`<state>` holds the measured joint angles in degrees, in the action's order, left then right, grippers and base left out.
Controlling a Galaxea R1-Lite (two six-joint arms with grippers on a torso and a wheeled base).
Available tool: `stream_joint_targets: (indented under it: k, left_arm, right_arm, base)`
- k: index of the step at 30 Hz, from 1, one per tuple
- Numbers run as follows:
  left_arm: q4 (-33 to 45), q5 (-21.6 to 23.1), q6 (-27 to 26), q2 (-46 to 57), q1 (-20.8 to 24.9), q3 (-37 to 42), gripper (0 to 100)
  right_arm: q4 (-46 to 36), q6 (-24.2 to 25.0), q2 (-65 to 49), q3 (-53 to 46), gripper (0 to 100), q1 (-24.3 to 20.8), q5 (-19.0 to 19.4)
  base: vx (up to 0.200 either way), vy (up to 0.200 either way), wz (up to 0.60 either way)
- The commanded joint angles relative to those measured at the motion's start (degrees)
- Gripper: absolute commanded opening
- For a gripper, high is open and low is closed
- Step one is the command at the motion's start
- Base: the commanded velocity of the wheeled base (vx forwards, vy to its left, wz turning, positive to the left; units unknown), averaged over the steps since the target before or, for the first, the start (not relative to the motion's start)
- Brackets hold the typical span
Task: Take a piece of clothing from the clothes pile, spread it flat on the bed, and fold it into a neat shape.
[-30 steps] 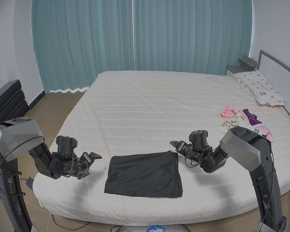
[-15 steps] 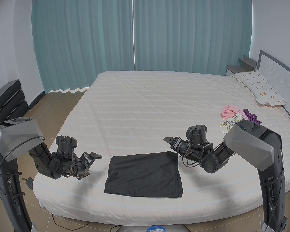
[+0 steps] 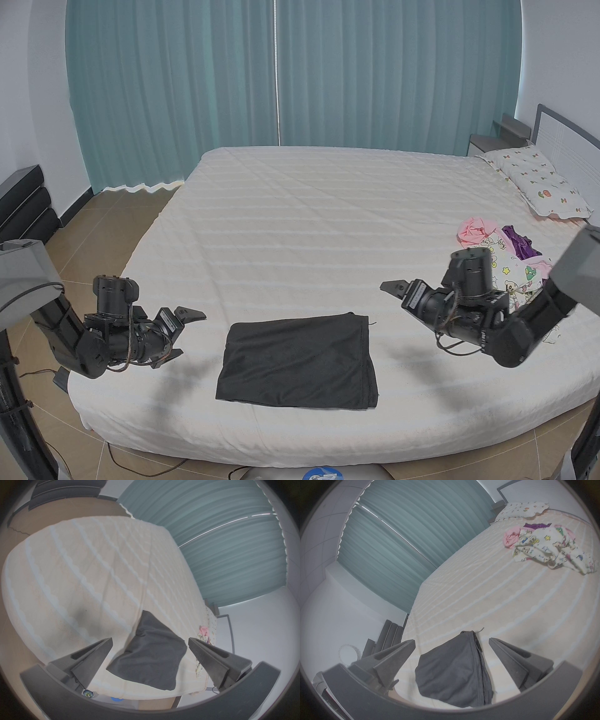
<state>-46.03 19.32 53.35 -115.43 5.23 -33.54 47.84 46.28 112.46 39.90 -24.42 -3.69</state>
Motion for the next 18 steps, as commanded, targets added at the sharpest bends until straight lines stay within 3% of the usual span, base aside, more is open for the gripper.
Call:
stream_joint_targets:
  k: [1,2,5,6,12,18]
  left_arm:
    - [-4.0,0.9,-1.8,15.3,0.0,5.9,100]
    - [-3.7,0.8,-3.5,18.0,0.0,6.6,100]
    - [-3.7,0.0,-5.7,20.5,0.0,7.9,100]
    - [-3.7,-2.1,-8.1,23.3,-0.1,10.2,100]
    - [-4.2,-9.7,-13.3,32.5,-0.3,17.4,100]
    - [-3.6,-12.1,-13.9,43.1,-0.4,22.1,100]
  right_arm:
    - [2.2,-6.3,-24.7,-19.0,100,0.1,-2.7]
    - [2.2,-9.0,-29.1,-22.3,100,0.1,-5.2]
    - [2.2,-10.4,-34.4,-24.6,100,-0.2,-7.8]
    - [1.4,-10.9,-40.5,-25.8,100,-0.2,-9.3]
    - [-5.7,-16.1,-55.6,-29.7,100,2.5,-10.0]
    - [-14.8,-19.7,-68.1,-31.0,100,3.1,-10.2]
  base:
    - [0.0,0.0,0.0]
    - [0.0,0.0,0.0]
    - [0.0,0.0,0.0]
    - [0.0,0.0,0.0]
    - [0.0,0.0,0.0]
    - [0.0,0.0,0.0]
